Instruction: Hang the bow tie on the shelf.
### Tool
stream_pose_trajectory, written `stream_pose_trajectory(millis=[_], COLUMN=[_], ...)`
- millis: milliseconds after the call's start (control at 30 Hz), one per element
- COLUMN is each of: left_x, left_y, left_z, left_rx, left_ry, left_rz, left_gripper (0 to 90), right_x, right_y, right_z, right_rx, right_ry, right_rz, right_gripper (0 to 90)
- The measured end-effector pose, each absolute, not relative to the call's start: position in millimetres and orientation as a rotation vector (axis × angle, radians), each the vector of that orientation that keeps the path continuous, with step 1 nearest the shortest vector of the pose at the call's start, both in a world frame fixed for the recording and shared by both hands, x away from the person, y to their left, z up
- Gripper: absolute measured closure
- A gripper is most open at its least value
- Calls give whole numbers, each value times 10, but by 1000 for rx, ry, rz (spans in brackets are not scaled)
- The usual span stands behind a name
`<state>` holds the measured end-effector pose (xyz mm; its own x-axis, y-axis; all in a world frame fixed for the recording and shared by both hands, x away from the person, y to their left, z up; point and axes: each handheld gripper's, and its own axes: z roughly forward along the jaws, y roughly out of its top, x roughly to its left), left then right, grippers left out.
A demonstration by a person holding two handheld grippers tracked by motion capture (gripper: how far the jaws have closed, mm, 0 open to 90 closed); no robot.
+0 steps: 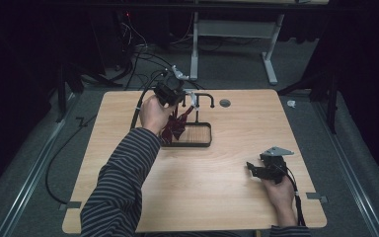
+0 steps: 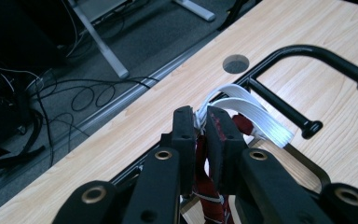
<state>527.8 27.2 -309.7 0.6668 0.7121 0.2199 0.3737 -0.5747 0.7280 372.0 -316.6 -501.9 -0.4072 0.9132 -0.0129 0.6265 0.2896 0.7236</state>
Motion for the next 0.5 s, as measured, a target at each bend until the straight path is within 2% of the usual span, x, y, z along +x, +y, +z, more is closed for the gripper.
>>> stream_pose_trajectory(millis=[500], left_x=[5230], left_y=[298], left_z=[-3115], left_rx=[2228], left_ry=[836], left_rz=[679], left_gripper=[681], right_x=[3718], right_y=[-3166], right_z=[-5019], right_rx=[1380], right_ry=[2138], right_rz=[905], right_gripper=[335])
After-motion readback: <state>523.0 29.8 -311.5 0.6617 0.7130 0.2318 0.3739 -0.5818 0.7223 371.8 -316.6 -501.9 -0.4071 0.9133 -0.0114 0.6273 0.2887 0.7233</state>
